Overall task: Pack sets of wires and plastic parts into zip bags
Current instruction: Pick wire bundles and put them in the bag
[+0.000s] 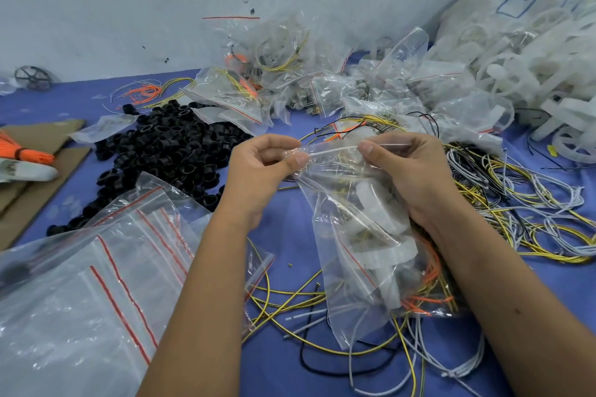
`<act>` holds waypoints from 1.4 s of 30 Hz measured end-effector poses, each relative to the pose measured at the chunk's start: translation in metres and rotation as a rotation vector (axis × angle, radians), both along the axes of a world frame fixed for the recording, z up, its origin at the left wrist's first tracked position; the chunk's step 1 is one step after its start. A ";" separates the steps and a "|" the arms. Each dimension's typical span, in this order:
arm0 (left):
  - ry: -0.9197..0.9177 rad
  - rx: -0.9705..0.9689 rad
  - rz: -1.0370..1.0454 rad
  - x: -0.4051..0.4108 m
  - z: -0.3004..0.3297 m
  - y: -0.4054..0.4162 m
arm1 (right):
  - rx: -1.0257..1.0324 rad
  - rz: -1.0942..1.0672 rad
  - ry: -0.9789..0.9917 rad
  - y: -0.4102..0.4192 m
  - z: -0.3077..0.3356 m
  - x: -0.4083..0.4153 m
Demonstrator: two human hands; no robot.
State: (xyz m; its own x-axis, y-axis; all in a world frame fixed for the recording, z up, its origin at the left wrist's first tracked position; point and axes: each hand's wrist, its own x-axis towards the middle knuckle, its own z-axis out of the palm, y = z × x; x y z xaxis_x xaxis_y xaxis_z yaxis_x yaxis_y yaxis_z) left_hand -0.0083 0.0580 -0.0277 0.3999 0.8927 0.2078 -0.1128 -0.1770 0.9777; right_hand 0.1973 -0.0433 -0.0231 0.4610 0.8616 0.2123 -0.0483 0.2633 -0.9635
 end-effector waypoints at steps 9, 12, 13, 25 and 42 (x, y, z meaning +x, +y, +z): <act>-0.032 -0.120 0.059 -0.003 -0.005 0.005 | -0.034 -0.199 -0.453 -0.004 0.008 0.001; -0.026 -0.012 0.085 -0.002 -0.003 0.005 | -0.001 -0.351 -0.976 -0.005 0.027 -0.004; -0.026 0.019 0.087 -0.001 -0.002 0.004 | -0.019 -0.329 -1.124 -0.003 0.035 -0.009; -0.003 0.073 -0.053 -0.007 0.005 0.002 | -0.061 0.103 -1.121 0.025 0.059 -0.027; 0.052 0.222 -0.040 -0.006 0.007 0.004 | -0.024 0.133 -1.085 0.035 0.051 -0.029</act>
State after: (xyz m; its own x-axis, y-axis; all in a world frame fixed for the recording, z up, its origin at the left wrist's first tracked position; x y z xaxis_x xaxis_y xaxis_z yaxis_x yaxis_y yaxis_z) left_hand -0.0145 0.0619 -0.0210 0.4492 0.8107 0.3754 -0.0741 -0.3850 0.9200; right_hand 0.1687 -0.0078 0.0280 -0.0585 0.9003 0.4314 0.8029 0.2992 -0.5156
